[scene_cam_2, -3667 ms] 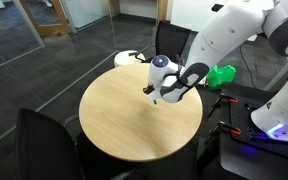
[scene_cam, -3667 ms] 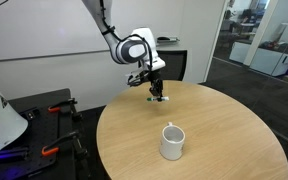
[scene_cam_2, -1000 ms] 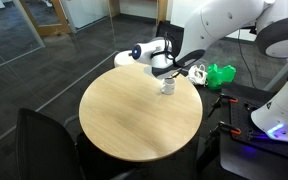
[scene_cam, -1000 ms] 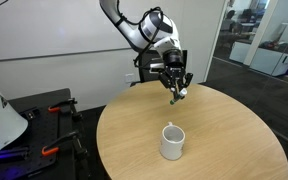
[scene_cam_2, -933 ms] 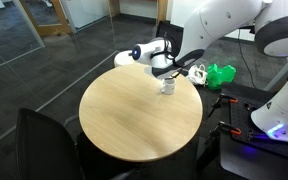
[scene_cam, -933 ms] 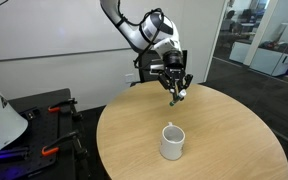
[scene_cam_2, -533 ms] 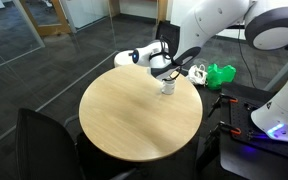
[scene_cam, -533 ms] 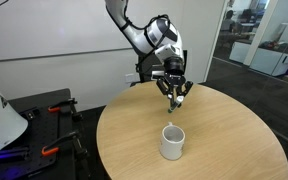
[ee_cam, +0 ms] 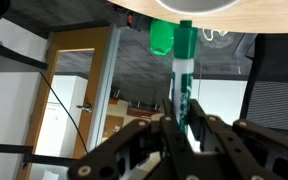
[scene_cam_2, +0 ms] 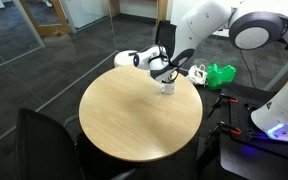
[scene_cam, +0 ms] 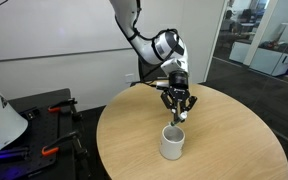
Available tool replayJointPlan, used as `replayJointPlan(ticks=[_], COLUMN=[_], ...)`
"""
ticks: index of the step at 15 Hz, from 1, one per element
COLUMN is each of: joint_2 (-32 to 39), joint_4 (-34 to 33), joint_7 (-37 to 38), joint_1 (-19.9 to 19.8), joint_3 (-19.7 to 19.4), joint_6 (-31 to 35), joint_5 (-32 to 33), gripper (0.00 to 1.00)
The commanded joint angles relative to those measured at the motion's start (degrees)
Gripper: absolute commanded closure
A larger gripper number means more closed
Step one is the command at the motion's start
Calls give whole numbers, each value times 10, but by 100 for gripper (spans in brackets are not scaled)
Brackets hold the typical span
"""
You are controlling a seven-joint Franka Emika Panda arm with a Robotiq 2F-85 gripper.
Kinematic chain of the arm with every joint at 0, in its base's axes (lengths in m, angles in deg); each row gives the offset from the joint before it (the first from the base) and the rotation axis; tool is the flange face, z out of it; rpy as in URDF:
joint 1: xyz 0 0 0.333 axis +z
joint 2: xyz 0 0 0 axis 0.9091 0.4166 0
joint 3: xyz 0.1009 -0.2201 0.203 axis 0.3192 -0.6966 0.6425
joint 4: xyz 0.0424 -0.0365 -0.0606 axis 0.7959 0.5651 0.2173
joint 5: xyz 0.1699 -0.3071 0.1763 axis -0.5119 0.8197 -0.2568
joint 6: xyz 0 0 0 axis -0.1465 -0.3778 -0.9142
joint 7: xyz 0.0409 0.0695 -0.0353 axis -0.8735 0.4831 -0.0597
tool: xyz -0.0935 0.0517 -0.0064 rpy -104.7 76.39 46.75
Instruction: Pick up the pen from the table and put it in the mug cup.
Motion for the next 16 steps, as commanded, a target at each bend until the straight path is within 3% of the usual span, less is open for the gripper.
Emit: replayJointPlan(ticks=[1,9,10,11,12,16], joint_2=[42,112,118,121,122,104], joint_4=[-57,-139,-146,-150,-152,-130], joint_7=[9,-1,-3,-2,0,10], joint_1=[-31,-39,-39,-38,-36,-20], joint_3=[23,28,29,29,29,32], joint_6=[-18,-28,-29,-29,-33,-49], joint_5=[10,3,1,0,-2,0], gripper=[95,95,88,55,54,25])
